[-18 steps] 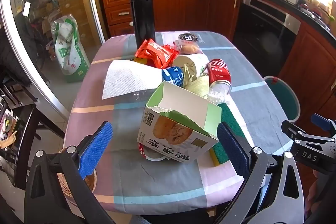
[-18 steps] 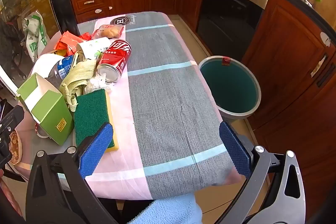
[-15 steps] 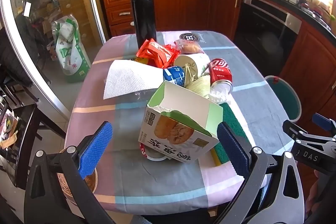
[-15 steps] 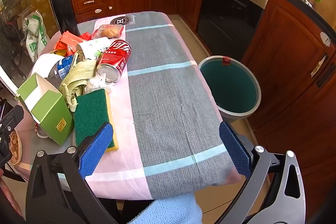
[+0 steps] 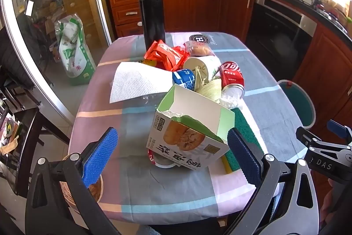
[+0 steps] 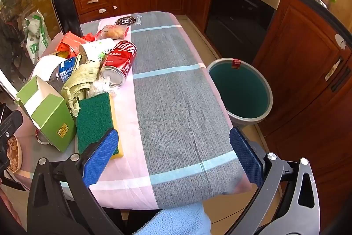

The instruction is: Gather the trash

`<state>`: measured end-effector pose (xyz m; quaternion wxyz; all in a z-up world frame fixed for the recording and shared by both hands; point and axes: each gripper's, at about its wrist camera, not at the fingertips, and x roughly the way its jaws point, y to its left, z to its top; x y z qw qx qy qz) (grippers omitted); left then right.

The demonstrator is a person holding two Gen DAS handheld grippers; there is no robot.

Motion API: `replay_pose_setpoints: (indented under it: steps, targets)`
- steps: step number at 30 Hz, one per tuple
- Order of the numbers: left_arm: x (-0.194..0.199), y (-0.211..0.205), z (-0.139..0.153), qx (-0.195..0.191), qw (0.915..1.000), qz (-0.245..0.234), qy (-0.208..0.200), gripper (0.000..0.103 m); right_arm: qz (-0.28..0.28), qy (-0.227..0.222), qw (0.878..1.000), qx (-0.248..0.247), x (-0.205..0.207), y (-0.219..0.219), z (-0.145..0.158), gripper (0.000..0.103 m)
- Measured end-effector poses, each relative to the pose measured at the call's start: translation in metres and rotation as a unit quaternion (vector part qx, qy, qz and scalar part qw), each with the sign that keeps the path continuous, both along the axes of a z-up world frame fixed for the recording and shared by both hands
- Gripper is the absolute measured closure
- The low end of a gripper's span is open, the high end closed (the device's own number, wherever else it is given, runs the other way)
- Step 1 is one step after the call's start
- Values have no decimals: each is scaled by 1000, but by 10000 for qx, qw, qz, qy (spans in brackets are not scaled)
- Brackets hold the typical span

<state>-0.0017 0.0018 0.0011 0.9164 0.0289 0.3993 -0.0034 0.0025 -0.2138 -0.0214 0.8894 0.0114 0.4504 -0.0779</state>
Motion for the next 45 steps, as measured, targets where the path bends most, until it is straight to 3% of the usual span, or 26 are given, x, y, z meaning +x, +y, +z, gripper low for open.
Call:
replay_pose_setpoints:
  steps: [11, 45]
  targets:
    - [11, 30, 11, -74, 9993, 372, -25, 4, -78, 23, 10000, 14, 0, -7, 1, 6]
    - [12, 18, 8, 24, 9997, 227, 53, 4, -54, 142, 9999, 1, 3, -5, -1, 6]
